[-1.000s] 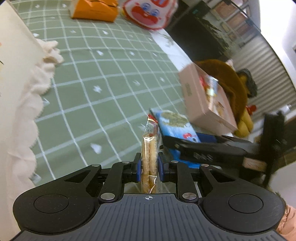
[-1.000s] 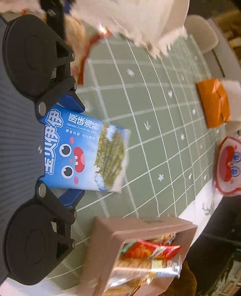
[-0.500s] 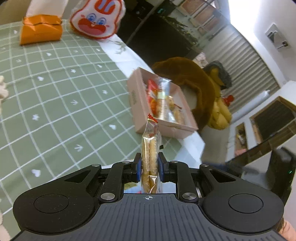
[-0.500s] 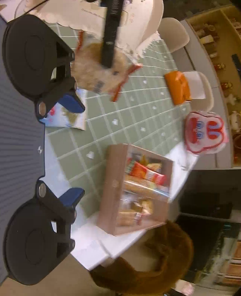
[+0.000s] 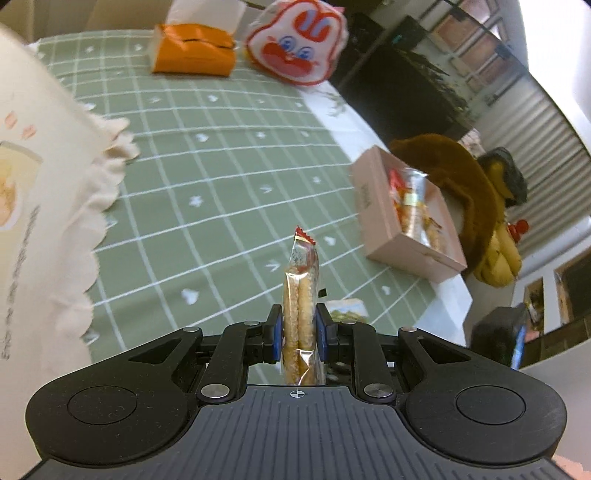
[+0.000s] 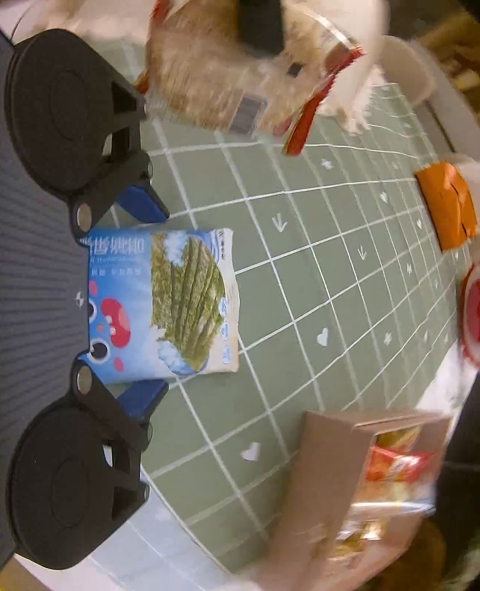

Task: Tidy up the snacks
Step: 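Carry both held snacks into the pink box and open both grippers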

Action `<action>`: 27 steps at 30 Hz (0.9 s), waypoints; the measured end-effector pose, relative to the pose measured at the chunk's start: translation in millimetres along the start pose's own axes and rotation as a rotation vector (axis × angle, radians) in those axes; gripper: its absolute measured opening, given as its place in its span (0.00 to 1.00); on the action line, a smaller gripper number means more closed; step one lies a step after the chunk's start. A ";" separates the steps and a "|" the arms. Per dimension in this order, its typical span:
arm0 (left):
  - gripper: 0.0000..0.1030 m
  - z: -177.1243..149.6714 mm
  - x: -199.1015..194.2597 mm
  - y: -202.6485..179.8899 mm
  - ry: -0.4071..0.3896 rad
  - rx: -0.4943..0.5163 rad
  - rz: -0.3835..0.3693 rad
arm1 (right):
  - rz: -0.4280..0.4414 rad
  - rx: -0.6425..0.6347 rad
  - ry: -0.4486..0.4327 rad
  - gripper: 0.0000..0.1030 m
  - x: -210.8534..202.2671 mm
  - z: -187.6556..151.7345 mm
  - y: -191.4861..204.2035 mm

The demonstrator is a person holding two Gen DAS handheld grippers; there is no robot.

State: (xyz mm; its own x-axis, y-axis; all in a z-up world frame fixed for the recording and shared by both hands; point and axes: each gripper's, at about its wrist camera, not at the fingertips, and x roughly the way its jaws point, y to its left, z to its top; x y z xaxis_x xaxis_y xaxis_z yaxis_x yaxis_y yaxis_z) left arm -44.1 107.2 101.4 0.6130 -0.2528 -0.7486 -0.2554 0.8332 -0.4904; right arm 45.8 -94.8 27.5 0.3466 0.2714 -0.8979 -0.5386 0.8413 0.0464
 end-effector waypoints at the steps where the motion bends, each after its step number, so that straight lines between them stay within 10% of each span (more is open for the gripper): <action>1: 0.21 -1.6 0.8 1.7 0.006 -0.003 0.002 | 0.000 -0.020 -0.001 0.80 -2.5 -3.4 -0.3; 9: 0.21 13.9 25.5 -28.8 0.048 -0.022 -0.180 | 0.033 0.108 -0.129 0.77 -87.4 -16.6 -74.5; 16: 0.22 114.4 17.2 -129.1 -0.080 0.132 -0.426 | -0.063 0.176 -0.501 0.77 -224.4 58.1 -150.4; 22: 0.21 170.5 82.6 -167.0 -0.074 0.057 -0.546 | -0.082 0.239 -0.559 0.79 -221.1 126.0 -204.3; 27: 0.27 176.9 191.6 -152.2 0.041 0.050 -0.293 | -0.042 0.344 -0.395 0.84 -135.4 165.5 -239.6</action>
State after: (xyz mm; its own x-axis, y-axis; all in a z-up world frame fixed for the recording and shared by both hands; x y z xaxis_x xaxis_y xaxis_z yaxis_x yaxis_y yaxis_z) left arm 244.4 18.9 111.5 0.6239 -0.5048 -0.5966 -0.0345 0.7449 -0.6663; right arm 255.0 -255.8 210.4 0.6616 0.3338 -0.6715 -0.2577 0.9421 0.2144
